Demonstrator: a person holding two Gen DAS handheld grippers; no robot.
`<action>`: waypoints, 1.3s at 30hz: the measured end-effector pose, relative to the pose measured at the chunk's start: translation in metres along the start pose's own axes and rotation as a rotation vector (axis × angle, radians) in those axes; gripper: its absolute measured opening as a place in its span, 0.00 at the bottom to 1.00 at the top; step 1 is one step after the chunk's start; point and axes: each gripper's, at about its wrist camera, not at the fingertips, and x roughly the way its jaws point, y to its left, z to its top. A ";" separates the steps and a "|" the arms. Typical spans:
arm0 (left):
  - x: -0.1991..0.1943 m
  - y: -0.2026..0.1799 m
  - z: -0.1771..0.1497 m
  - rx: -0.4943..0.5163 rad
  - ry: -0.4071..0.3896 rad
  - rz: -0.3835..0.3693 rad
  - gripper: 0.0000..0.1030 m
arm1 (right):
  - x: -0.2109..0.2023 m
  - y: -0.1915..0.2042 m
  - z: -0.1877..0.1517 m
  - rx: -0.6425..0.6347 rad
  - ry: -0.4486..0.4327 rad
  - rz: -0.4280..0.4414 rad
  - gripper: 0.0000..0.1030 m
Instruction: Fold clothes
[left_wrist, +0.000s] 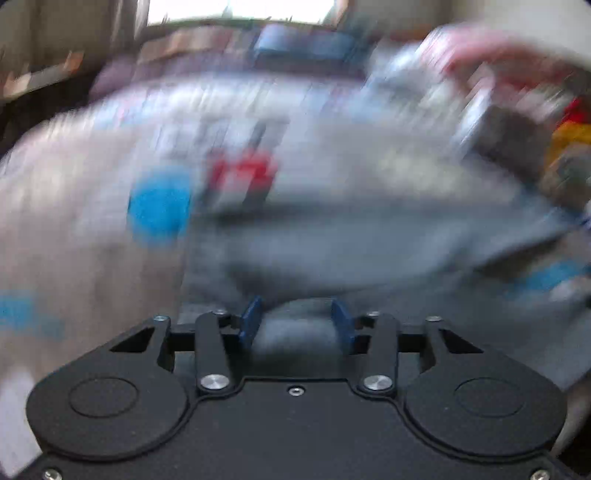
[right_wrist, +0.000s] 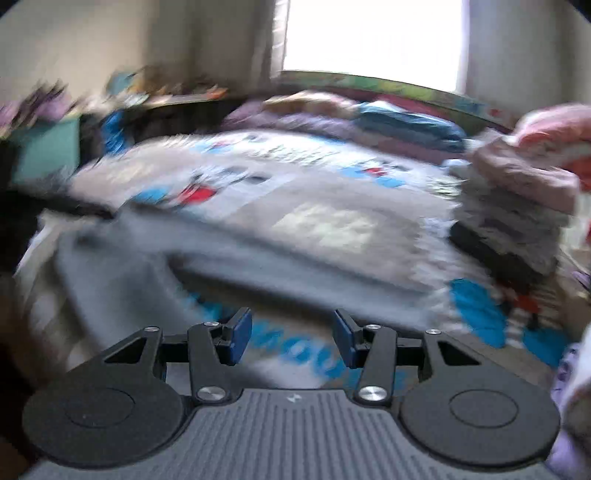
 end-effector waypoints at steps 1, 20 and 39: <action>-0.006 -0.002 -0.001 0.022 -0.009 0.007 0.47 | 0.011 0.005 -0.008 -0.008 0.053 0.009 0.47; -0.088 -0.036 -0.062 0.767 -0.099 0.252 0.62 | -0.086 0.034 -0.025 -0.605 0.084 -0.078 0.49; -0.043 -0.017 -0.093 1.139 -0.083 0.421 0.47 | -0.029 0.056 -0.082 -0.847 0.280 -0.194 0.47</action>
